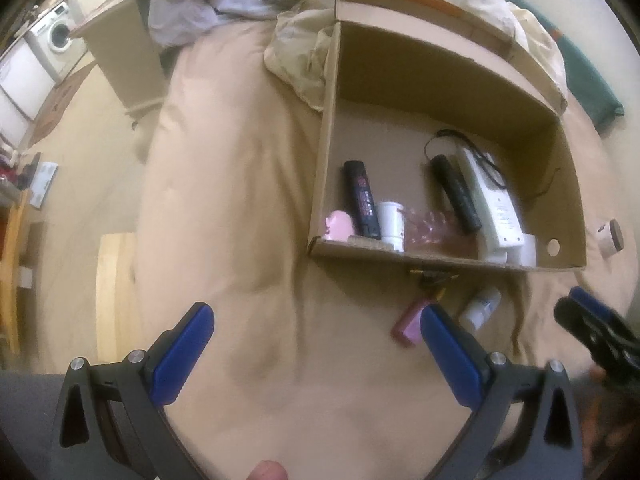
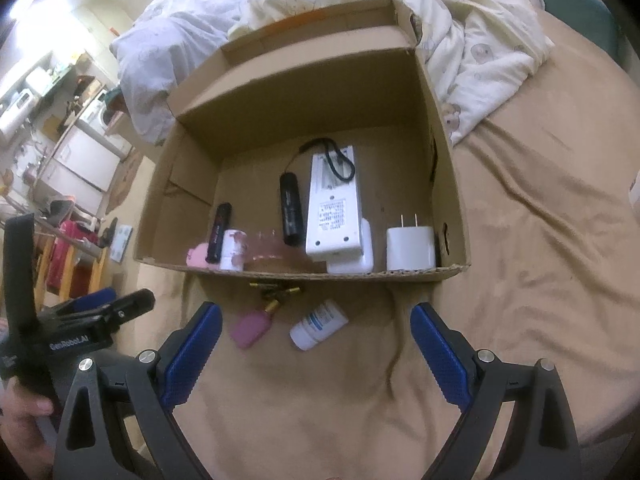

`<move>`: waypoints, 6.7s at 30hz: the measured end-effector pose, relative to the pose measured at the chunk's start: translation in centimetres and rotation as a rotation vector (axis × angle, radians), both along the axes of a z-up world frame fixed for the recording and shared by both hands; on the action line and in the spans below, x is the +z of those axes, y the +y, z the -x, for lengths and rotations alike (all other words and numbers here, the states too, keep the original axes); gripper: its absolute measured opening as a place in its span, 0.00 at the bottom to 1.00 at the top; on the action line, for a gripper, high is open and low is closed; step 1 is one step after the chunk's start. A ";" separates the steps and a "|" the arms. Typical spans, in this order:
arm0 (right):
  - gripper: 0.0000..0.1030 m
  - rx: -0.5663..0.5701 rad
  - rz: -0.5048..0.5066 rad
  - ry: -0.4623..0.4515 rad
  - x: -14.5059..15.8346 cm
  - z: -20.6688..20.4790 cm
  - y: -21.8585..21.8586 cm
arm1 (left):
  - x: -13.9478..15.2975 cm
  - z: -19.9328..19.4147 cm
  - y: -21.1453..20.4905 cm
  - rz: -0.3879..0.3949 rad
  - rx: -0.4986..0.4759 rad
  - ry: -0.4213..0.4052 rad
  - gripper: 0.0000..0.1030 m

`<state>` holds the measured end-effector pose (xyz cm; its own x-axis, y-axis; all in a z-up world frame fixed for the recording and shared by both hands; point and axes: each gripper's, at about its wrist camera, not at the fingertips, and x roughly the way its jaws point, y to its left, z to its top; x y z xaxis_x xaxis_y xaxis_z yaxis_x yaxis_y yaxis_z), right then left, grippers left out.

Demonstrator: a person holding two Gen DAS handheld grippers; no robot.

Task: Organize rigid objects
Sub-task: 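Withdraw both grippers from the box toward the remaining items, then grasp the white pill bottle with the right gripper, then grasp the pink perfume bottle with the left gripper while the right gripper holds the pill bottle, then lower the pink bottle and pill bottle into the box and open both grippers, then withdraw both grippers from the box toward the batteries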

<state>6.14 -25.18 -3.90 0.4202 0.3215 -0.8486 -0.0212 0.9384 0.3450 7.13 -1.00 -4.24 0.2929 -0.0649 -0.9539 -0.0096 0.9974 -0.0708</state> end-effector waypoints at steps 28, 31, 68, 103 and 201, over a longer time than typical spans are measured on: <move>0.81 0.229 0.183 0.181 -6.9 -3.1 5.9 | -1.2 -0.9 -0.3 0.003 0.025 0.072 1.00; 0.75 0.290 0.258 0.152 -7.2 -2.7 7.5 | -1.4 -0.9 -0.1 -0.001 0.029 0.078 1.00; 0.53 0.077 -0.046 0.002 0.8 0.4 -1.6 | -6.4 -0.7 -8.7 -0.130 -0.268 0.142 0.99; 0.48 0.046 -0.093 0.038 -0.4 -0.9 -1.7 | -7.6 -0.8 -12.9 -0.095 -0.348 0.131 0.23; 1.00 -0.077 -0.051 -0.197 2.2 -4.7 -2.8 | 2.4 -6.4 -7.4 -0.016 -0.213 -0.185 1.00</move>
<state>10.85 -27.94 -1.65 0.6015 0.3224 -0.7310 -0.0223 0.9214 0.3880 13.50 -8.40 -1.84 0.4436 -0.1288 -0.8869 0.2119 0.9766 -0.0359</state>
